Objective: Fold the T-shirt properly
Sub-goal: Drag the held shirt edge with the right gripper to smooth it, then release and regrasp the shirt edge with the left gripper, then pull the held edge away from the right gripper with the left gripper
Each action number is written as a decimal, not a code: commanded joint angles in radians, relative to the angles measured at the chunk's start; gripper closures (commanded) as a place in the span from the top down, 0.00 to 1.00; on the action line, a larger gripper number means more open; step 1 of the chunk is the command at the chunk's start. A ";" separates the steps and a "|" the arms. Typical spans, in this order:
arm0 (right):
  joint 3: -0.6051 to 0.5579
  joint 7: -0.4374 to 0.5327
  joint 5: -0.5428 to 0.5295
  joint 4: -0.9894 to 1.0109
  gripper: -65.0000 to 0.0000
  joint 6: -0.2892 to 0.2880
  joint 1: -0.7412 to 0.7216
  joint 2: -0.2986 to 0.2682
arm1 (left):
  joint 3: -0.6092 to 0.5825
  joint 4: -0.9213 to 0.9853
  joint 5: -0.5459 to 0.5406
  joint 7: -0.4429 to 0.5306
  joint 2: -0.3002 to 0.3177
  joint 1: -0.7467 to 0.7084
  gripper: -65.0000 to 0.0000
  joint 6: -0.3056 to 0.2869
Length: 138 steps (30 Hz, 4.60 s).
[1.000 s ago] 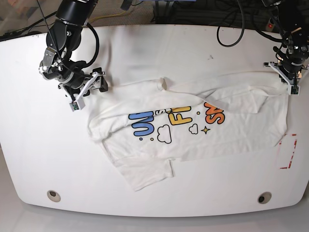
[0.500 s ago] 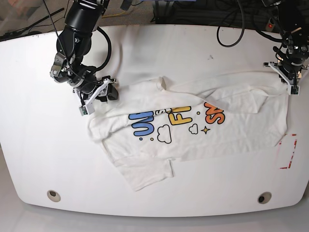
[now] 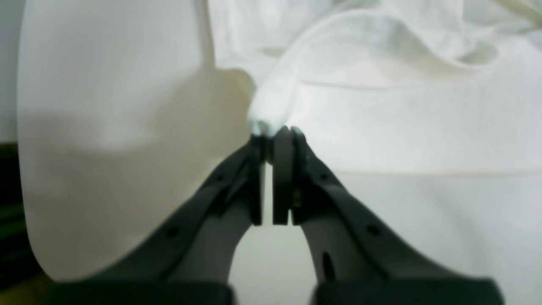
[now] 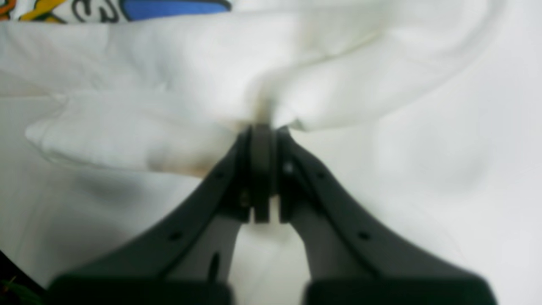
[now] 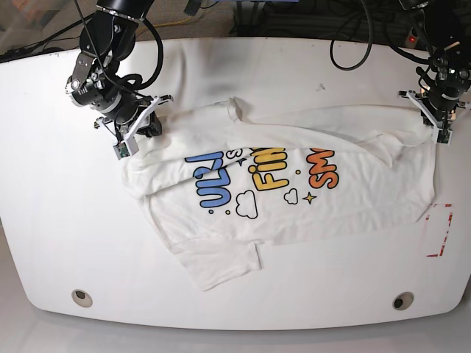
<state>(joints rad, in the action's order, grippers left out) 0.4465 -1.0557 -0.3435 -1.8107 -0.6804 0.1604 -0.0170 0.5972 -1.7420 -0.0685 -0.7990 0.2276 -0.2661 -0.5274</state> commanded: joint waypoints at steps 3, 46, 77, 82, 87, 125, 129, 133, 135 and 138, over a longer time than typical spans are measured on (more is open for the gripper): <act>0.002 0.005 -0.009 -0.082 0.00 -0.002 0.047 -0.025 | 0.010 -0.040 -0.001 0.014 0.016 0.006 0.01 -0.110; 0.002 0.005 -0.012 -0.079 0.00 -0.002 0.074 -0.033 | -0.302 -0.102 -0.198 -0.095 0.175 -0.012 0.74 -0.171; 0.002 0.005 -0.012 -0.079 0.00 -0.002 0.077 -0.031 | -0.426 0.110 -0.087 -0.095 0.152 0.161 0.73 -0.171; 0.002 0.005 -0.012 -0.077 0.00 -0.002 0.077 -0.031 | -0.426 0.107 -0.089 -0.095 0.157 0.161 0.73 -0.171; 0.002 0.005 -0.012 -0.077 0.00 -0.002 0.077 -0.031 | -0.426 0.106 -0.090 -0.095 0.157 0.159 0.73 -0.171; 0.002 0.005 -0.012 -0.076 0.00 -0.002 0.074 -0.031 | -0.251 0.037 -0.089 -0.098 0.157 0.092 0.00 -0.171; 0.002 0.005 -0.012 -0.076 0.00 -0.002 0.074 -0.031 | -0.210 -0.034 -0.089 -0.098 0.152 0.041 0.00 -0.171; 0.002 0.005 -0.012 -0.076 0.00 -0.002 0.074 -0.031 | -0.156 -0.118 -0.089 -0.098 0.151 -0.046 0.00 -0.171; 0.002 0.005 -0.012 -0.076 0.00 -0.002 0.074 -0.031 | -0.139 -0.144 -0.089 -0.098 0.151 -0.085 0.00 -0.171; 0.002 0.005 -0.012 -0.076 0.00 -0.002 0.074 -0.031 | -0.092 -0.175 -0.089 -0.098 0.151 -0.146 0.00 -0.171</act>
<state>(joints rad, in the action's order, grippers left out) 0.4458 -1.0676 -0.3420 -1.8698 -0.6807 0.2428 -0.0414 0.4835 -1.8900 -0.1574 -0.9031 0.3603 -0.3996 -0.7013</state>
